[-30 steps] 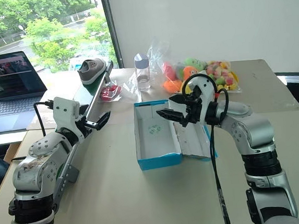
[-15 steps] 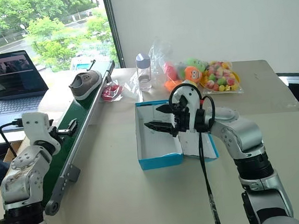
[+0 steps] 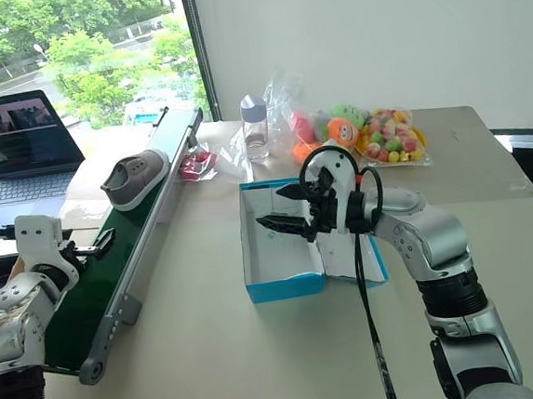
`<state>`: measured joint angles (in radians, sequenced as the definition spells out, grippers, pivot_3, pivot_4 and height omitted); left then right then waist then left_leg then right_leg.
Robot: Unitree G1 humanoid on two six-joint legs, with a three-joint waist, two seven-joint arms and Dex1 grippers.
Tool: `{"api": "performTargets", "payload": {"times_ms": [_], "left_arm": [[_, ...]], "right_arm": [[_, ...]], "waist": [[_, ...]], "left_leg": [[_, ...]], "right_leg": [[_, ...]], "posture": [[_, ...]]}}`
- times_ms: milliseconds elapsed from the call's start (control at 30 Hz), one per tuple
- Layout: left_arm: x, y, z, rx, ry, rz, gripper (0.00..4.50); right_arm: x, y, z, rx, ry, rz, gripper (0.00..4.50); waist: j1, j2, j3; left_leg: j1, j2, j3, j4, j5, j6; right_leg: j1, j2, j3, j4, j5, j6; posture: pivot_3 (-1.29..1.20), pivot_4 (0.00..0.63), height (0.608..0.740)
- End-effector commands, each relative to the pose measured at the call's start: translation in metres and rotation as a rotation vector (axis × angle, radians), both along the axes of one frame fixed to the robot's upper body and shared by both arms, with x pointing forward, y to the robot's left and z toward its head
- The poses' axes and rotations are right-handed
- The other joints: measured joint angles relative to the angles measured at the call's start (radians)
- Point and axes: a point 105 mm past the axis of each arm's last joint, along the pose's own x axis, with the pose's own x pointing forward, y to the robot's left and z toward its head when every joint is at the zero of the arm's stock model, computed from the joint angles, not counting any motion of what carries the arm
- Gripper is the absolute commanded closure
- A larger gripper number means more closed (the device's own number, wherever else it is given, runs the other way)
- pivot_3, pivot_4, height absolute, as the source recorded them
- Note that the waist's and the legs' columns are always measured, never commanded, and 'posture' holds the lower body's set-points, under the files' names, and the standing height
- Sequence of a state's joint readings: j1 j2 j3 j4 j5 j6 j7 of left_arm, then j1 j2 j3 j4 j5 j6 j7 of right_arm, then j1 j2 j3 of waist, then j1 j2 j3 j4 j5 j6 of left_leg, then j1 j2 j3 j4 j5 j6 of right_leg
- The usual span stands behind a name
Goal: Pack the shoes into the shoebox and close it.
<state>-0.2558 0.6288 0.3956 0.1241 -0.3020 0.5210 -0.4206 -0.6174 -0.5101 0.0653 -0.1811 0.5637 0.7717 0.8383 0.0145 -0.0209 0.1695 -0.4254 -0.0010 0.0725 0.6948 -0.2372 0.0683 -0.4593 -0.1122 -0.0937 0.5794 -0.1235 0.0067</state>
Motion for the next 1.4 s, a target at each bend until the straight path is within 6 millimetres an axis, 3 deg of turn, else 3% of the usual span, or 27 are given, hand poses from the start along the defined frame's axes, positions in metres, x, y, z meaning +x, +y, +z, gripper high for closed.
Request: {"api": "performTargets", "payload": {"times_ms": [33, 233, 400, 500, 567, 667, 767, 867, 967, 1100, 1267, 1400], "left_arm": [[0.005, -0.002, 0.015, 0.000, -0.040, -0.080, 0.00], [0.005, -0.005, 0.008, 0.038, 0.022, -0.190, 0.00], [0.004, 0.002, -0.008, 0.038, 0.088, -0.179, 0.00], [0.002, -0.005, -0.014, 0.015, 0.104, -0.205, 0.76], [0.002, -0.011, -0.014, 0.014, 0.103, -0.224, 1.55], [0.005, -0.021, -0.006, 0.014, 0.078, -0.249, 1.92], [0.014, -0.036, 0.025, 0.019, -0.032, -0.282, 1.93], [0.019, -0.059, 0.057, 0.012, -0.144, -0.341, 1.93], [0.022, -0.106, 0.088, -0.038, -0.252, -0.465, 1.93], [0.023, -0.164, 0.109, -0.096, -0.318, -0.598, 1.93], [0.013, -0.221, 0.119, -0.160, -0.357, -0.746, 1.93], [0.003, -0.248, 0.111, -0.213, -0.339, -0.819, 1.93]], "right_arm": [[-0.004, 0.001, 0.015, 0.010, -0.050, 0.013, 0.05], [-0.003, -0.002, 0.015, 0.003, -0.051, -0.004, 0.05], [-0.003, -0.005, 0.013, -0.006, -0.058, -0.020, 0.05], [-0.002, -0.007, 0.013, -0.011, -0.064, -0.028, 0.00], [-0.002, -0.008, 0.013, -0.016, -0.068, -0.032, 0.00], [-0.002, -0.008, 0.014, -0.019, -0.070, -0.033, 0.00], [-0.001, -0.007, 0.017, -0.006, -0.072, -0.033, 0.00], [0.001, -0.005, 0.029, 0.075, -0.066, -0.037, 0.00], [0.010, -0.003, 0.050, 0.237, -0.008, -0.078, 0.00], [0.027, 0.005, 0.050, 0.388, 0.134, -0.174, 0.00], [0.029, 0.014, 0.053, 0.504, 0.219, -0.208, 0.00], [0.028, 0.016, 0.046, 0.526, 0.258, -0.224, 0.00]], "waist": [[0.000, 0.000, 0.000], [-0.002, 0.000, 0.000], [-0.002, 0.000, 0.000], [-0.001, 0.000, 0.000], [0.000, 0.000, 0.000], [0.004, 0.001, 0.000], [0.010, 0.001, 0.000], [0.012, -0.001, 0.001], [0.009, -0.001, 0.001], [0.006, -0.001, 0.001], [-0.003, -0.001, 0.001], [-0.007, -0.001, 0.001]], "left_leg": [[0.000, 0.000, 0.000, 0.000, 0.000, 0.000], [0.000, 0.000, 0.000, -0.001, 0.000, 0.000], [0.000, 0.000, 0.001, -0.001, 0.000, 0.000], [0.000, 0.000, 0.001, -0.001, 0.000, 0.000], [0.001, 0.001, 0.000, -0.001, 0.000, -0.001], [0.001, 0.000, 0.000, -0.001, 0.000, -0.001], [0.001, 0.000, 0.000, -0.001, 0.000, -0.001], [-0.001, 0.000, 0.000, -0.001, 0.000, -0.001], [-0.005, 0.000, 0.000, -0.001, 0.000, -0.001], [-0.004, 0.000, 0.000, -0.001, 0.001, 0.001], [-0.003, 0.000, 0.001, -0.001, 0.005, 0.008], [-0.003, 0.000, 0.001, -0.001, 0.005, 0.009]], "right_leg": [[0.000, 0.000, 0.000, 0.000, 0.000, 0.000], [-0.001, 0.000, 0.000, 0.000, 0.000, 0.000], [-0.001, -0.001, 0.000, 0.000, 0.000, -0.001], [-0.001, -0.001, 0.000, 0.000, 0.000, -0.001], [-0.001, -0.001, 0.000, 0.000, 0.000, -0.001], [0.000, -0.002, 0.000, 0.000, 0.000, -0.001], [-0.001, -0.003, -0.001, 0.000, -0.001, -0.002], [-0.001, -0.002, -0.001, 0.000, 0.000, -0.001], [-0.004, -0.002, -0.001, 0.000, 0.001, -0.002], [-0.002, -0.001, -0.001, 0.000, 0.005, -0.008], [-0.001, 0.001, 0.000, 0.000, 0.005, -0.008], [-0.001, 0.002, 0.000, 0.000, 0.003, -0.006]], "posture": [[0.00, 0.150, 0.740], [0.00, 0.150, 0.740], [0.00, 0.150, 0.740], [0.00, 0.150, 0.740], [0.00, 0.150, 0.740], [0.00, 0.150, 0.740], [0.00, 0.150, 0.740], [0.00, 0.150, 0.740], [0.00, 0.150, 0.740], [0.00, 0.150, 0.740], [0.00, 0.150, 0.740], [0.00, 0.150, 0.740]]}}
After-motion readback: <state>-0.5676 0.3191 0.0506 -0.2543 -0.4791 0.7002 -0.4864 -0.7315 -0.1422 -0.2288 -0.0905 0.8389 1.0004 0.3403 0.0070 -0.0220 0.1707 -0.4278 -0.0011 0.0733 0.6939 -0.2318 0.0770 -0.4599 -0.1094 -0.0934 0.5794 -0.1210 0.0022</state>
